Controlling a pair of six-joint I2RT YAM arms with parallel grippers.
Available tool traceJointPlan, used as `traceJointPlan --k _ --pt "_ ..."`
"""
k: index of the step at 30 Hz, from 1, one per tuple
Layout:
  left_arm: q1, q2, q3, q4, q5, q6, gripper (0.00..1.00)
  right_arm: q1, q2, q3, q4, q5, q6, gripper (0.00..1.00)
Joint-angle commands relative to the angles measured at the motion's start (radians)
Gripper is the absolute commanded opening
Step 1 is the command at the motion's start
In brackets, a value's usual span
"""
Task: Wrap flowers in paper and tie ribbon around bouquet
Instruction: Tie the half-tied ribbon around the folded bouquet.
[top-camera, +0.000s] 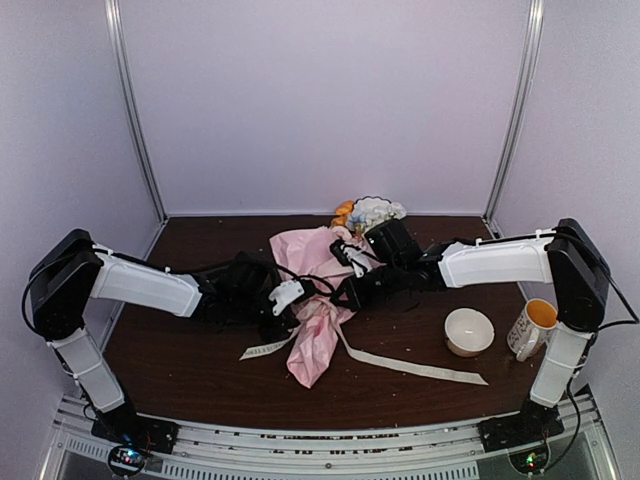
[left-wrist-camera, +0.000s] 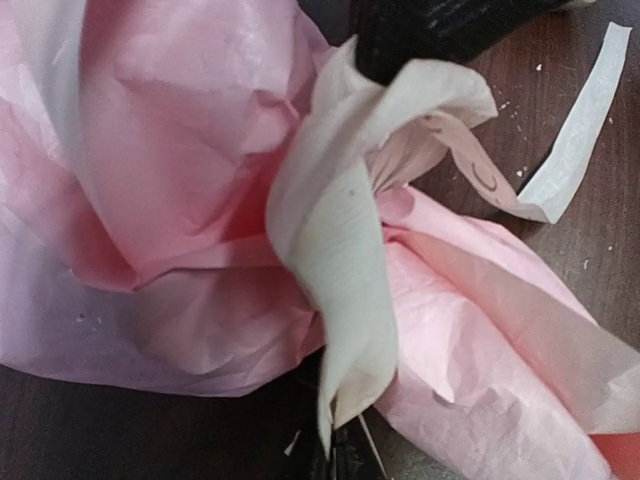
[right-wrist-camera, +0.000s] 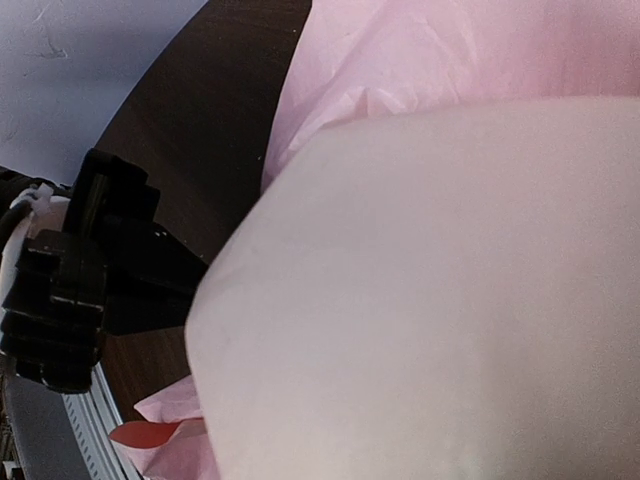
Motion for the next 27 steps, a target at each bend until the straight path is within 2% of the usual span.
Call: traceJointPlan --k 1,2,8,19,27 --pt "0.010 -0.043 -0.017 -0.003 -0.040 -0.016 0.03 0.002 -0.041 0.027 -0.044 0.101 -0.009 0.00" --pt "0.012 -0.052 -0.026 0.000 -0.043 -0.017 0.00 0.002 -0.046 0.025 -0.047 0.115 -0.008 0.00" --pt "0.019 -0.072 -0.042 -0.031 -0.084 -0.051 0.00 0.000 -0.072 0.018 -0.080 0.204 -0.006 0.00" --pt "0.024 -0.106 -0.067 -0.018 -0.058 -0.070 0.02 -0.007 -0.070 0.006 -0.102 0.208 -0.008 0.00" --pt "0.044 -0.117 -0.111 -0.036 -0.111 -0.125 0.00 -0.045 -0.129 -0.103 -0.089 0.216 0.018 0.00"
